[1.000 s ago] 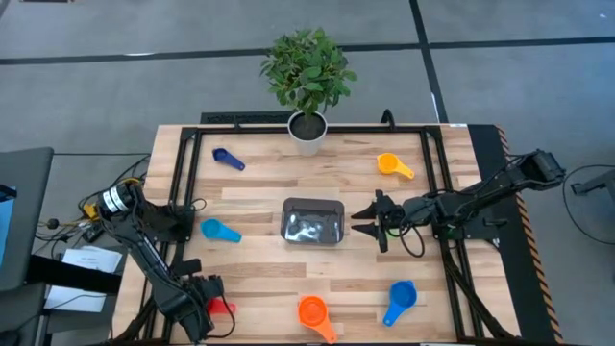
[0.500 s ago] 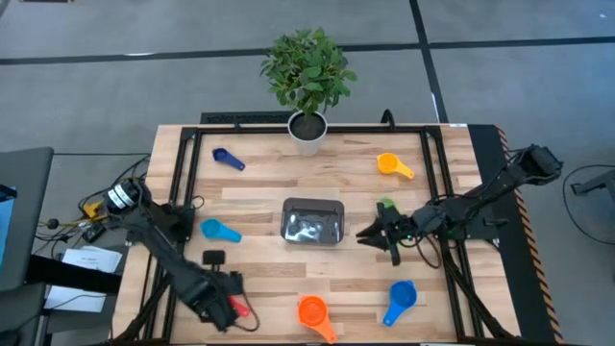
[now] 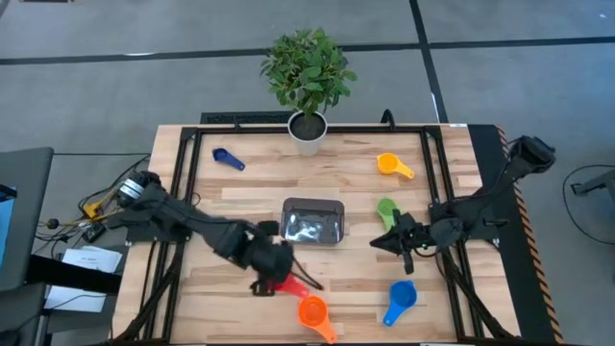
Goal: Nest measuring cups in basket
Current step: Stack the red measuring cup on the top of the orange measuring cup
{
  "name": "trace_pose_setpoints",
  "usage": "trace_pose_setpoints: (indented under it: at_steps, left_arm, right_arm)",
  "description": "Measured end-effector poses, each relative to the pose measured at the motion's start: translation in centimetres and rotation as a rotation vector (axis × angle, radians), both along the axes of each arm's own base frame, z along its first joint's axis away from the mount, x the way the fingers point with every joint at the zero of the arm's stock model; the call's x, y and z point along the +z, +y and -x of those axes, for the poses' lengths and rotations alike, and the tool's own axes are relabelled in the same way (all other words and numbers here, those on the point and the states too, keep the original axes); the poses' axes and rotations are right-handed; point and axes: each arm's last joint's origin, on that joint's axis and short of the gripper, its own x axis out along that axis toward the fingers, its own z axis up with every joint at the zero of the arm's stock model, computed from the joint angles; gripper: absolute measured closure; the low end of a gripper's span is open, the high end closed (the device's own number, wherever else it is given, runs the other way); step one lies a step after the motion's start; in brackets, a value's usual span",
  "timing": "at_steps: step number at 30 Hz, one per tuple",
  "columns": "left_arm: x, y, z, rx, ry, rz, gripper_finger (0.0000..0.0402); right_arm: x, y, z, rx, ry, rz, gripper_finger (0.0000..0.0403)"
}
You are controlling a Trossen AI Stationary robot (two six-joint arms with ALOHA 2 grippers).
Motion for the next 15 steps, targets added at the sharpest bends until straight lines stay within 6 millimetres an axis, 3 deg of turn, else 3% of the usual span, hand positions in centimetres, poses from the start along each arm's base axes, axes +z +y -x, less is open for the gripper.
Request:
trace_pose_setpoints:
  at_steps: [10,15]
  left_arm:
    - [-0.4,-2.5,-7.3,-0.257,-0.041,-0.081,0.0401]
    - [-0.2,-3.7,-9.6,-0.320,-0.008,-0.119,0.0401]
  right_arm:
    - [-0.3,0.7,0.6,0.006,0.034,-0.075,0.0378]
    - [-0.5,0.6,0.6,-0.001,0.058,-0.102,0.0392]
